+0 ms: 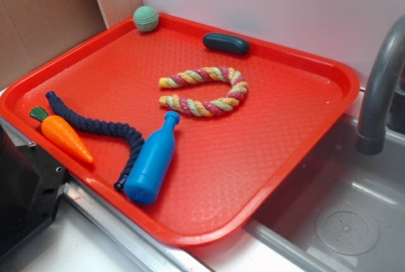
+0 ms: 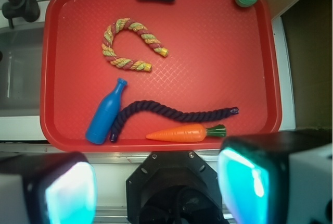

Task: Grab the multicolored rope.

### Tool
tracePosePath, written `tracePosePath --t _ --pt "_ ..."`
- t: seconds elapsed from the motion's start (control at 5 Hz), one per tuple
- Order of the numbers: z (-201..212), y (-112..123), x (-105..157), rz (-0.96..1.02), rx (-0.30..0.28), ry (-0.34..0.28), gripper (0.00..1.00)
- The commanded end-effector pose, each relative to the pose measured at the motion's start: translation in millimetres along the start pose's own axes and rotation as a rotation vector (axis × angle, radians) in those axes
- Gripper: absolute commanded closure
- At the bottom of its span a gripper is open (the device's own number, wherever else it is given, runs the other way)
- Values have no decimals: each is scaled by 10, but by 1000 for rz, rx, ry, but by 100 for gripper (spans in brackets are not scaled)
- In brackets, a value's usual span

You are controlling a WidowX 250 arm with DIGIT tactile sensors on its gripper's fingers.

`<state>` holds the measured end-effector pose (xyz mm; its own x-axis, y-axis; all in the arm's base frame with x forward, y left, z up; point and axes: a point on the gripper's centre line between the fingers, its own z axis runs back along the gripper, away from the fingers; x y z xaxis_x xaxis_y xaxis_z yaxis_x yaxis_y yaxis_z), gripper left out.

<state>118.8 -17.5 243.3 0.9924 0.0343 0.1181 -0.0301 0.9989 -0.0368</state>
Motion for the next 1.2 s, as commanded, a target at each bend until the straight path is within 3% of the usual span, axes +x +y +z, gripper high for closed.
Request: tracePosePath --t 0.0,0.2,0.4,0.6,1.0 --pt "0 0 0 0 0 0 0" --pt "-518 -413 429 -24 45 56 0" --pt "-807 -573 790 42 71 121 0" --pt "-1041 -598 1065 119 -109 46 0" --pt "-1803 -472 1196 54 -55 -34 0"
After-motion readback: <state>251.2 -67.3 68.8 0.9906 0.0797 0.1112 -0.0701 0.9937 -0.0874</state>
